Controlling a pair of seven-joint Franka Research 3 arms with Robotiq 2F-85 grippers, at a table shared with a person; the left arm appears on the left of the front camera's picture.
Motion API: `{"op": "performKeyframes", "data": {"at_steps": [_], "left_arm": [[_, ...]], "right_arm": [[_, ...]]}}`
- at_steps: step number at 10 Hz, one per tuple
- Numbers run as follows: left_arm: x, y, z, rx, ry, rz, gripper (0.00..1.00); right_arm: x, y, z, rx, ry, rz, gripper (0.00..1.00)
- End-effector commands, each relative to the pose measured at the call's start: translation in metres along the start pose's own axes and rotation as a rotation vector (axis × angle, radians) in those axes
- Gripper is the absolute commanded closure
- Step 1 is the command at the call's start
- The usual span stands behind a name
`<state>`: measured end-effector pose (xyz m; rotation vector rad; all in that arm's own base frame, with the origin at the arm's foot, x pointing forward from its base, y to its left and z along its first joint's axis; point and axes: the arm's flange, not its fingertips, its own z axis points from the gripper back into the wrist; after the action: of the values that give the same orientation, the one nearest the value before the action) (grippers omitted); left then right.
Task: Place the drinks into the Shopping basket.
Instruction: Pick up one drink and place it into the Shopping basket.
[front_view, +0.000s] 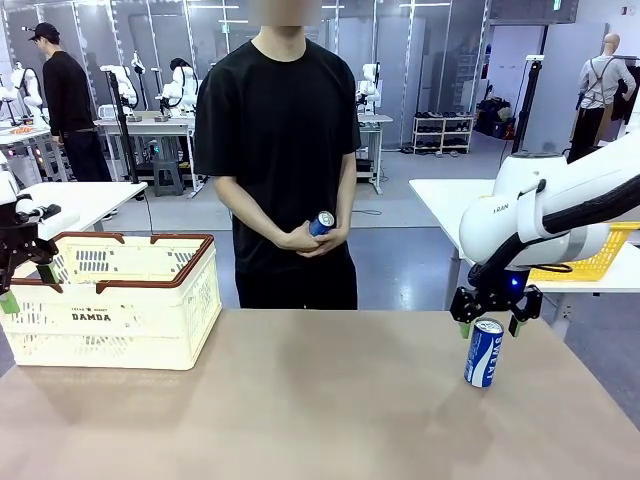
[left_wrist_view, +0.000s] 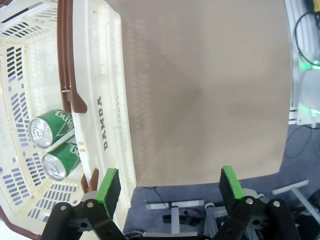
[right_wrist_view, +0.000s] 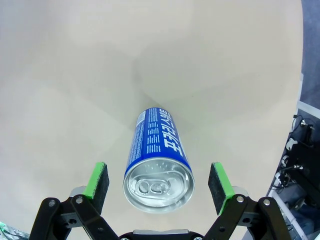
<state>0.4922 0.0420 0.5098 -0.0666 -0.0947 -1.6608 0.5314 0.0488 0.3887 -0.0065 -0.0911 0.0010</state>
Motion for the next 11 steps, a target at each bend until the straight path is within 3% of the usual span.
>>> {"op": "performKeyframes", "data": {"at_steps": [1,6,7,8,9,10,11], "left_arm": [[-0.0004,-0.0031,0.0025,-0.009,0.006,-0.001,0.0],[-0.0004,-0.0031,0.0025,-0.009,0.006,-0.001,0.0],[-0.0004,-0.0031,0.0025,-0.009,0.006,-0.001,0.0],[-0.0004,-0.0031,0.0025,-0.009,0.006,-0.001,0.0],[-0.0004,-0.0031,0.0025,-0.009,0.006,-0.001,0.0],[-0.0004,-0.0031,0.0025,-0.009,0.006,-0.001,0.0],[-0.0004,-0.0031,0.0025,-0.009,0.006,-0.001,0.0]], "right_arm": [[0.0065,-0.0023,-0.0034,0.028,-0.003,0.008,0.0],[0.0021,-0.0029,-0.0014,0.037,0.016,-0.009,0.0],[0.0023,-0.0032,-0.0026,0.029,0.011,-0.015,0.16],[0.0025,-0.003,-0.0039,0.025,0.016,-0.018,0.15],[0.0015,-0.002,-0.0043,0.024,0.01,-0.012,0.32],[0.0008,-0.0013,-0.0052,0.024,0.016,-0.015,0.22],[0.0,-0.0009,-0.0064,0.02,0.021,-0.016,0.48]]}}
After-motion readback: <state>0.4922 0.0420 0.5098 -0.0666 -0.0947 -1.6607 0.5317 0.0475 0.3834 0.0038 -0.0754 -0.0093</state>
